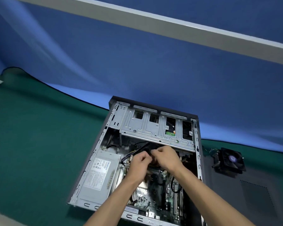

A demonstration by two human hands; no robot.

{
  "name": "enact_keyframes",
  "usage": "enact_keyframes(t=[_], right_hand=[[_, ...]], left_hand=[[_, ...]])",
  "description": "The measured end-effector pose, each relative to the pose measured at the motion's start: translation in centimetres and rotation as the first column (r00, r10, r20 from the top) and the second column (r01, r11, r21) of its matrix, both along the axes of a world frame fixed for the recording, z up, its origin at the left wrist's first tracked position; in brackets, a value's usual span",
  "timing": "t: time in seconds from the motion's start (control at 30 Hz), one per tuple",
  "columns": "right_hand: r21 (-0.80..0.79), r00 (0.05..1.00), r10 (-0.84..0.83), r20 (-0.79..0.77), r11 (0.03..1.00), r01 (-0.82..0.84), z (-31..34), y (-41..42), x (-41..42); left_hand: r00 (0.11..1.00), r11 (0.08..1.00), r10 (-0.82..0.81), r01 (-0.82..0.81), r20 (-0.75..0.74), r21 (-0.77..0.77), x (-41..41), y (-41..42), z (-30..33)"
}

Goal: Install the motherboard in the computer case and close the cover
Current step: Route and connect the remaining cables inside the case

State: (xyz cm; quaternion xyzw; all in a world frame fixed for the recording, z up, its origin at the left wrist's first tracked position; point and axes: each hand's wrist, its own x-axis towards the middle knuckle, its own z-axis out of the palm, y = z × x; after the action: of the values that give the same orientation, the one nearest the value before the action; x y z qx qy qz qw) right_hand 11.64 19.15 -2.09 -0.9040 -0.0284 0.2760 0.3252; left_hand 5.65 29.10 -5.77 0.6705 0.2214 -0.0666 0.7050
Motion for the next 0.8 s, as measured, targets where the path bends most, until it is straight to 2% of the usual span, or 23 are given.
enact_keyframes(t=[0.1,0.17,0.23,0.37,0.57,0.73,0.8], right_hand=[[0.025,0.999,-0.035,-0.017,0.999,0.036,-0.5,-0.6,-0.1],[0.081,0.999,-0.026,-0.021,0.996,0.028,-0.4,-1.3,-0.1],[0.132,1.000,-0.010,0.003,0.991,0.009,0.1,-2.1,0.1],[0.188,0.999,0.035,0.006,0.982,-0.036,1.2,-3.2,0.3],[0.283,0.976,0.028,-0.215,0.958,0.035,2.3,-4.3,-0.1],[0.258,0.976,-0.019,-0.216,0.963,0.076,2.1,-4.3,-0.4],[0.258,0.973,-0.074,-0.221,0.957,0.131,1.9,-4.2,-0.4]], left_hand=[[0.991,0.988,0.074,-0.088,-0.108,-0.129,0.1,0.3,0.2],[0.976,0.991,0.106,-0.120,-0.192,-0.067,0.3,0.6,0.1],[0.975,1.000,0.017,-0.017,-0.221,0.002,0.4,0.8,0.0],[0.953,0.968,-0.249,0.246,-0.173,-0.039,0.4,-0.3,-0.2],[0.979,0.993,-0.116,0.118,-0.166,0.001,0.6,-0.6,-0.7],[0.961,0.966,-0.259,0.256,-0.093,-0.043,-0.1,-0.4,-0.3],[0.967,0.971,-0.237,0.232,-0.089,-0.057,-0.2,-0.6,-0.4]])
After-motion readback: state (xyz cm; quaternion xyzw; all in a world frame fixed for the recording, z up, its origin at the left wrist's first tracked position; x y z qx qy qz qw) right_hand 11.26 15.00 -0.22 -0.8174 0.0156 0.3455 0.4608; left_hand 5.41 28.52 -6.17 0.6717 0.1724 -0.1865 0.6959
